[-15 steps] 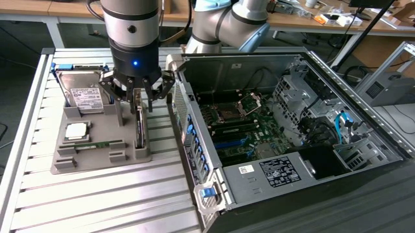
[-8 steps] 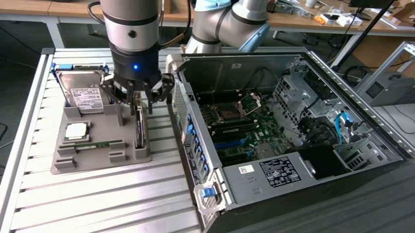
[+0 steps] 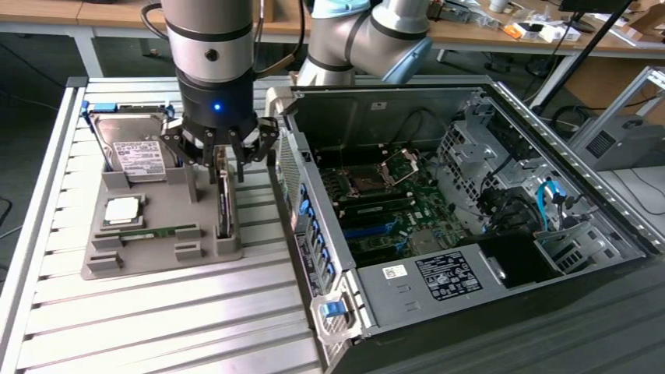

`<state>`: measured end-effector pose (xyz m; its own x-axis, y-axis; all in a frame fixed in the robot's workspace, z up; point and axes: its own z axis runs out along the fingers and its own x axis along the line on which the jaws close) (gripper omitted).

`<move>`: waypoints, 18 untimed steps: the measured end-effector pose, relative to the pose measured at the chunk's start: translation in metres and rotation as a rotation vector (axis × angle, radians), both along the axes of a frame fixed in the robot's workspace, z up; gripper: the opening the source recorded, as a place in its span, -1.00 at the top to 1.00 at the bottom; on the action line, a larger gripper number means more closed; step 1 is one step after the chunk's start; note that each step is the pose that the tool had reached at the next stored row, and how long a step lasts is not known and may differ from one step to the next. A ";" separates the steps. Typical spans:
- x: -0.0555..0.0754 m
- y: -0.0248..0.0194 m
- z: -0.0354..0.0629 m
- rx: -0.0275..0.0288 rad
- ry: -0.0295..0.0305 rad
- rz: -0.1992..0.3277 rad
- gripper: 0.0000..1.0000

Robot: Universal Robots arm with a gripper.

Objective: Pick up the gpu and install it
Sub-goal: 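Pick up the gpu and move the gpu toward the slot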

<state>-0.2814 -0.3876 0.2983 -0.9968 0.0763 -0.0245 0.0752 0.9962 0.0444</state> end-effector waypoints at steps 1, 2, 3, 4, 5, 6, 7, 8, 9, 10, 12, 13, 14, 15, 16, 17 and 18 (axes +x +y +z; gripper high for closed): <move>0.000 0.0006 -0.0005 0.0001 -0.0001 0.000 0.16; 0.000 0.0012 -0.0008 -0.0001 0.0001 0.000 0.16; 0.000 0.0018 -0.0012 0.0000 0.0001 0.000 0.16; 0.000 0.0027 -0.0015 -0.0001 0.0001 0.000 0.16; 0.000 0.0035 -0.0018 -0.0001 0.0001 0.000 0.16; 0.000 0.0043 -0.0022 0.0000 0.0000 0.000 0.16; 0.000 0.0053 -0.0025 0.0000 0.0000 0.000 0.16; 0.000 0.0061 -0.0029 0.0000 0.0000 0.000 0.16; 0.000 0.0071 -0.0032 0.0000 0.0001 0.000 0.16; 0.000 0.0078 -0.0035 0.0000 0.0000 0.000 0.16; 0.000 0.0096 -0.0041 0.0000 0.0000 0.000 0.16; 0.000 0.0106 -0.0045 0.0000 0.0000 0.000 0.16; 0.000 0.0126 -0.0052 0.0000 0.0001 0.000 0.16; 0.000 0.0151 -0.0061 0.0000 0.0001 0.000 0.16; 0.000 0.0169 -0.0065 0.0000 0.0001 0.000 0.16; 0.000 0.0194 -0.0070 0.0000 0.0000 0.000 0.16; 0.000 0.0219 -0.0076 0.0000 0.0000 0.000 0.16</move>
